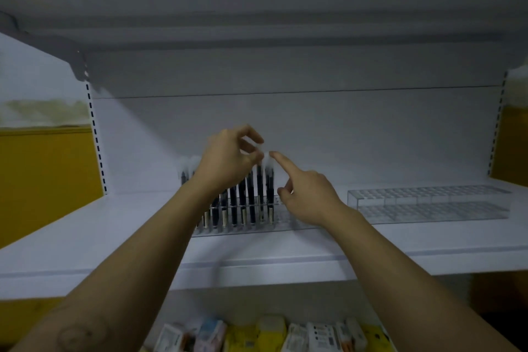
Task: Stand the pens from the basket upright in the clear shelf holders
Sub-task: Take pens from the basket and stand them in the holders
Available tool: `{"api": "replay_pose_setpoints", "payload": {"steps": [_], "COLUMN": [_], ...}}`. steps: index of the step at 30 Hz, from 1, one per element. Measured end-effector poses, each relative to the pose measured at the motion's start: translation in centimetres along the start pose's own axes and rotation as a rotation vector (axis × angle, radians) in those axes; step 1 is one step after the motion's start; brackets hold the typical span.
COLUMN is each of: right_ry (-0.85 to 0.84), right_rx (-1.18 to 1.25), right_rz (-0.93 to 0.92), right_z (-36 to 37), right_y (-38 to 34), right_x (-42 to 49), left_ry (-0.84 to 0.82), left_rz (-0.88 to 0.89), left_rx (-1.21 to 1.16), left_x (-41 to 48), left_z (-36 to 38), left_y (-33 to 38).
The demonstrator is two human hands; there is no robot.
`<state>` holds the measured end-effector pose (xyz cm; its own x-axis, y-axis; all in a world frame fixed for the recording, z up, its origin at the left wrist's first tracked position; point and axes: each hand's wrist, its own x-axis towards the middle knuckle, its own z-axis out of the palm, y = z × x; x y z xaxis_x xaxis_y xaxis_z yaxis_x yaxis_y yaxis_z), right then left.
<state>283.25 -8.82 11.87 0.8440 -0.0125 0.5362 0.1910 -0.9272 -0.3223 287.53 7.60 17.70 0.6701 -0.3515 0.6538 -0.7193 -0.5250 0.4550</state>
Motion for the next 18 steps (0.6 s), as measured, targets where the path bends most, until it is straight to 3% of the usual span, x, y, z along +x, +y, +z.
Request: {"api": "replay_pose_setpoints", "payload": {"steps": [5,14,18], "right_ry": [-0.026,-0.053,0.04], "right_rx": [-0.019,0.122,0.186], "right_rz": [0.025,0.072,0.071], "right_z": [0.0,-0.4,-0.1], "right_y": [-0.2,-0.8,-0.4], "right_x": [-0.1,-1.6,-4.8], "left_ry": [-0.024,0.053,0.139], "left_rz": [-0.026,0.099,0.082], "left_rx": [0.28,0.353,0.292], "left_x": [-0.4,-2.7,-6.4], "left_z": [2.0,1.6,2.4], "left_y": [-1.2,-1.1,-1.3]}}
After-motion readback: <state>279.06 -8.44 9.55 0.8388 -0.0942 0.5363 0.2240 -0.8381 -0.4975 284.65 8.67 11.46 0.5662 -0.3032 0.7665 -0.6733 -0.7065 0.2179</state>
